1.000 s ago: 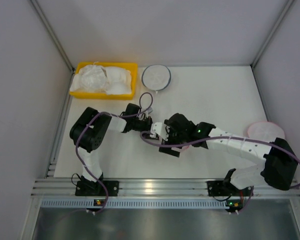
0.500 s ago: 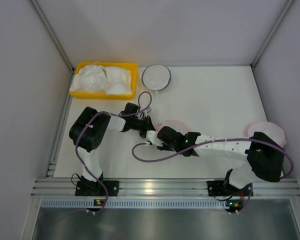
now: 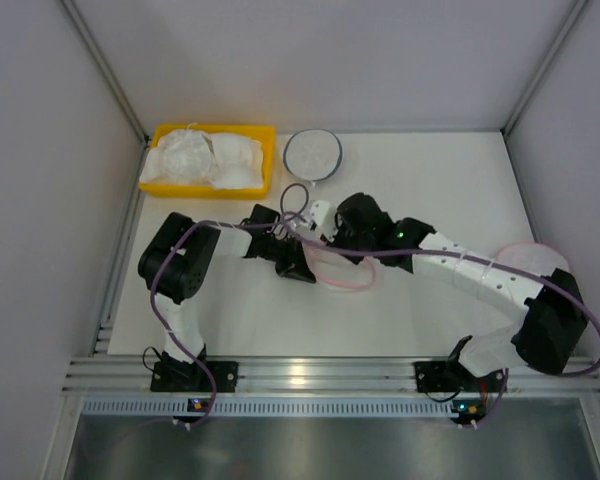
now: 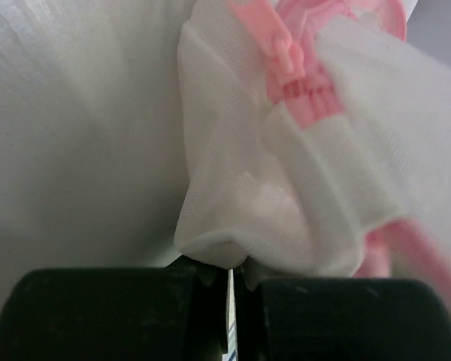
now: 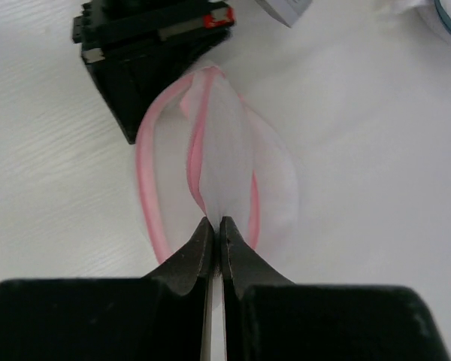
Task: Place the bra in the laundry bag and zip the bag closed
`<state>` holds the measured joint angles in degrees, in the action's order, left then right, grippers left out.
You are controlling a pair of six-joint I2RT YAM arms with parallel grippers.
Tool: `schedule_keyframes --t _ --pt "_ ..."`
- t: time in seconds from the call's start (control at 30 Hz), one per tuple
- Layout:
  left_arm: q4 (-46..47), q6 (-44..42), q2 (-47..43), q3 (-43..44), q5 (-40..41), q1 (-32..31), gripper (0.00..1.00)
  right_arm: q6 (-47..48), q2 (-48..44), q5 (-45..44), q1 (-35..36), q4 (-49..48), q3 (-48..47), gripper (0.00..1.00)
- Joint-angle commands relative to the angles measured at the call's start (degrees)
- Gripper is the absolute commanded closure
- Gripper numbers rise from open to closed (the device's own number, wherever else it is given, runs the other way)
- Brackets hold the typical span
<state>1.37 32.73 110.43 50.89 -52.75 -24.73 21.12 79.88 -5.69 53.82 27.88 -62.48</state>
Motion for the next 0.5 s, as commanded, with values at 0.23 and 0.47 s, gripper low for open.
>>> schedule_keyframes --t 0.23,0.47 --pt "-15.3 -23.7 -5.0 8.2 3.5 1.8 0.87 -5.4 -1.5 31.9 -24.2 16.8 -11.9 1.0" --pt "-22.2 -29.0 -5.9 15.0 6.0 4.2 0.64 -9.0 3.9 41.2 -37.7 21.2 -9.7 1.0"
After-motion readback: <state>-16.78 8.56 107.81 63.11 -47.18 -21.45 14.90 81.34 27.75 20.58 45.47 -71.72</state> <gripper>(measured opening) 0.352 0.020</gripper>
